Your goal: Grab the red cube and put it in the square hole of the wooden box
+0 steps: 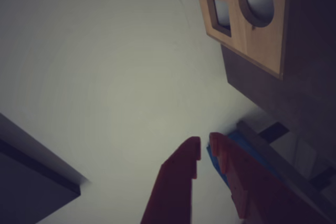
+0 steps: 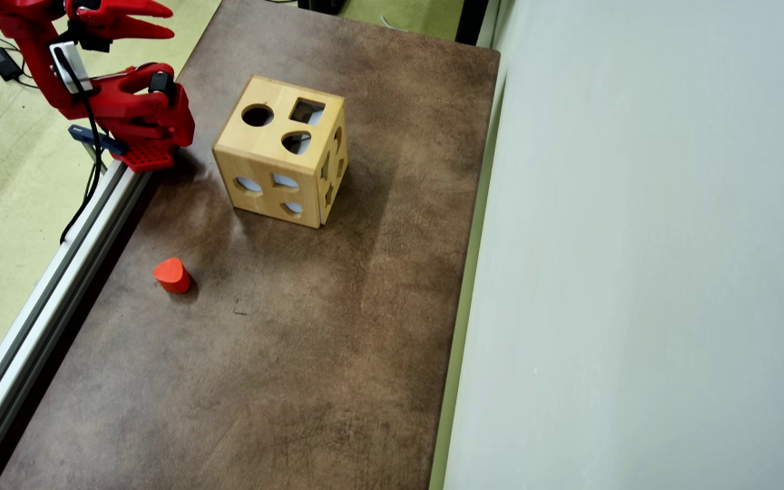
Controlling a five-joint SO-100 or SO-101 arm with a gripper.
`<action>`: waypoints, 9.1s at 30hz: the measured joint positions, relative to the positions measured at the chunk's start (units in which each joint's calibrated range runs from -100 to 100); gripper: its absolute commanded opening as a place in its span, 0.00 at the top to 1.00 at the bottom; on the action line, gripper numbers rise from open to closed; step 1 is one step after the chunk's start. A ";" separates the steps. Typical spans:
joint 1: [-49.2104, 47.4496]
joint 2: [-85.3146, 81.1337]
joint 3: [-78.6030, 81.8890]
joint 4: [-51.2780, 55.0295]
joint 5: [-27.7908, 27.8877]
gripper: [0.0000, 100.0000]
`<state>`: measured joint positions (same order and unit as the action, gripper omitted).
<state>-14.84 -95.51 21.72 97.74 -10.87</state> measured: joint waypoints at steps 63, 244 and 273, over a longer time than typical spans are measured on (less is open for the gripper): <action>18.04 0.00 0.36 0.00 11.14 0.97; 18.04 0.00 0.36 0.00 11.18 0.96; 18.04 0.00 0.36 0.00 11.18 0.96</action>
<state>3.20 -95.51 22.08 97.74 0.32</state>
